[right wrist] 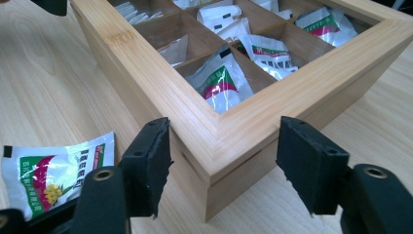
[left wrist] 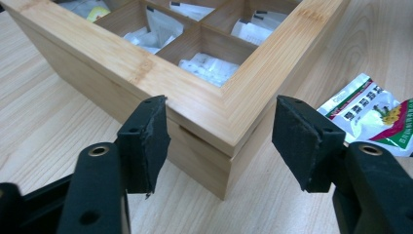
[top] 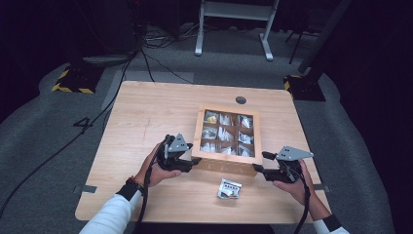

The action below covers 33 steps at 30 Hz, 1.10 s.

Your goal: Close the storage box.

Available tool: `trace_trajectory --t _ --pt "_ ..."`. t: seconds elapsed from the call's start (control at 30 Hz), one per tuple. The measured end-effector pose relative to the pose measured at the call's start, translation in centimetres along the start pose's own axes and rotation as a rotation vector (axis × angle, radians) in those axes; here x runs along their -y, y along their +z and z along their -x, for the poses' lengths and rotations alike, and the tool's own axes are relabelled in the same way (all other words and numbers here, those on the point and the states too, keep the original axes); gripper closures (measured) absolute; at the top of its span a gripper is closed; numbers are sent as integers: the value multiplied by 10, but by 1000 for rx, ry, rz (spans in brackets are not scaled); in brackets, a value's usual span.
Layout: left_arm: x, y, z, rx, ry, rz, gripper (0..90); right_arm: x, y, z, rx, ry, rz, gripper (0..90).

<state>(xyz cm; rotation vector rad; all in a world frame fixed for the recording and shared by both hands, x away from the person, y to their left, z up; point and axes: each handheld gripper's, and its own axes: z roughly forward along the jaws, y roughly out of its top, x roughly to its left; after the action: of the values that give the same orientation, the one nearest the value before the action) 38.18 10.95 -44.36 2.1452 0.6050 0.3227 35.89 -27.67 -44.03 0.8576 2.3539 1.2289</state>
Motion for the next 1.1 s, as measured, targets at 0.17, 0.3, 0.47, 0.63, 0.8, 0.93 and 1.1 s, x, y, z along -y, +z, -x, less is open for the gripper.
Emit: trace_trajectory --t 0.17,0.3,0.47,0.63,0.8,0.93,1.1 --pt "1 1 0 -6 -3 2 393 4 -3 -3 8 -5 -4 415" --pt "-1 -1 0 1 0 -1 399 4 -3 -3 2 -7 1 411" --pt "-4 -5 1 1 18 -1 397 3 -4 -2 -10 -1 10 403" --pt "-6 -12 -2 -35 15 7 350 -2 -7 -1 -8 -15 12 390" --pt "-3 -20 -6 -59 8 2 310 -6 -10 3 5 -23 16 369" --pt "0 -29 -12 -84 -5 3 285 -8 -14 6 22 -38 12 352" --pt "7 -40 -17 -126 -2 -14 237 -9 -18 9 29 -48 -3 332"
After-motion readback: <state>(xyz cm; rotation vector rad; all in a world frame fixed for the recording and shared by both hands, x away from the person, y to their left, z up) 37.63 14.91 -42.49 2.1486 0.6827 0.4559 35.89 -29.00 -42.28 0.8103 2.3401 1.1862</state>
